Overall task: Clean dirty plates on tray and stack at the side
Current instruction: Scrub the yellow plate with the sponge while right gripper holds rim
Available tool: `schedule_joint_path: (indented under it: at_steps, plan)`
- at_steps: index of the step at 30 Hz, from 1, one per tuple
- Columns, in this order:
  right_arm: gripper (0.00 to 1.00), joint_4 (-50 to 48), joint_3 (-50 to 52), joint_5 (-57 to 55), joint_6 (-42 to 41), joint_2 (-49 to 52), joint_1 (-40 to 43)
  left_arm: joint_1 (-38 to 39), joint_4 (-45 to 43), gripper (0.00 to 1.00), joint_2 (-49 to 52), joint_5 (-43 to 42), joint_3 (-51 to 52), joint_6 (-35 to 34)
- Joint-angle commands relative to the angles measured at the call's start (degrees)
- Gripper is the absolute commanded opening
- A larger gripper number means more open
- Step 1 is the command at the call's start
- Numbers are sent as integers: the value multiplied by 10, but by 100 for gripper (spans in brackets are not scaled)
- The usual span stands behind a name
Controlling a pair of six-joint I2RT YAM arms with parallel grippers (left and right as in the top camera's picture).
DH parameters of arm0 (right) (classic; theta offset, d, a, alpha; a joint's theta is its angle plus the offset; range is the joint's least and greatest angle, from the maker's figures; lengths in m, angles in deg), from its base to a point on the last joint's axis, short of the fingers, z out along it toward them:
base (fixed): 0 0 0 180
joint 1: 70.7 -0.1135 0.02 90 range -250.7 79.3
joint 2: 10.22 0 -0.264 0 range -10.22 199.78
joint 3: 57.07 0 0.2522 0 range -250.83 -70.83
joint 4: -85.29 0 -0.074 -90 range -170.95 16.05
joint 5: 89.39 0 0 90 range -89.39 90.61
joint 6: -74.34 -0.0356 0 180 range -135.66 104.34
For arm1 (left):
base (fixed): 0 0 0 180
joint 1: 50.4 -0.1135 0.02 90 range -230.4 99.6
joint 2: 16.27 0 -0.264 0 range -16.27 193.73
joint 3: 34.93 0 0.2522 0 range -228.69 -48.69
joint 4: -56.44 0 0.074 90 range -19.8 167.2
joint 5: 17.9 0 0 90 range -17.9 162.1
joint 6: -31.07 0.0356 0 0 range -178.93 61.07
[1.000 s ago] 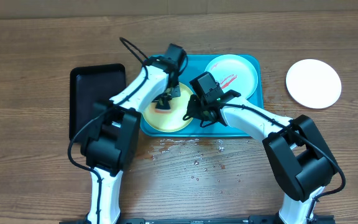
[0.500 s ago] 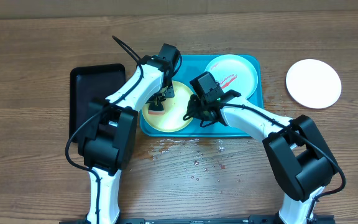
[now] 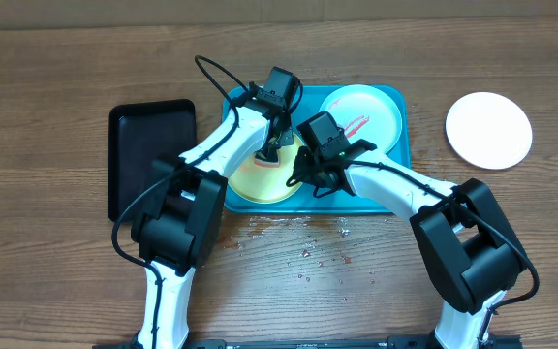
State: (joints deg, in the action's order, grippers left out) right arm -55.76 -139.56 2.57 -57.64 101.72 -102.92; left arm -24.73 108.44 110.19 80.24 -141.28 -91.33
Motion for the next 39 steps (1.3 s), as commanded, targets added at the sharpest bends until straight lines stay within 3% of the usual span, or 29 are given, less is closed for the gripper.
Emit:
schedule_joint_path:
  at_steps: [1, 15, 39]
  plan:
    - [4, -7, -10, 2, 4, -7, 0, 23, 0, 4, 54, -70, 30, 6]
    - [4, -24, -10, 1, -2, -7, 0, 50, 10, 4, 53, -104, 30, 0]
    - [4, -38, -10, -19, -30, -7, 2, 26, 51, 4, 54, 110, 45, -53]
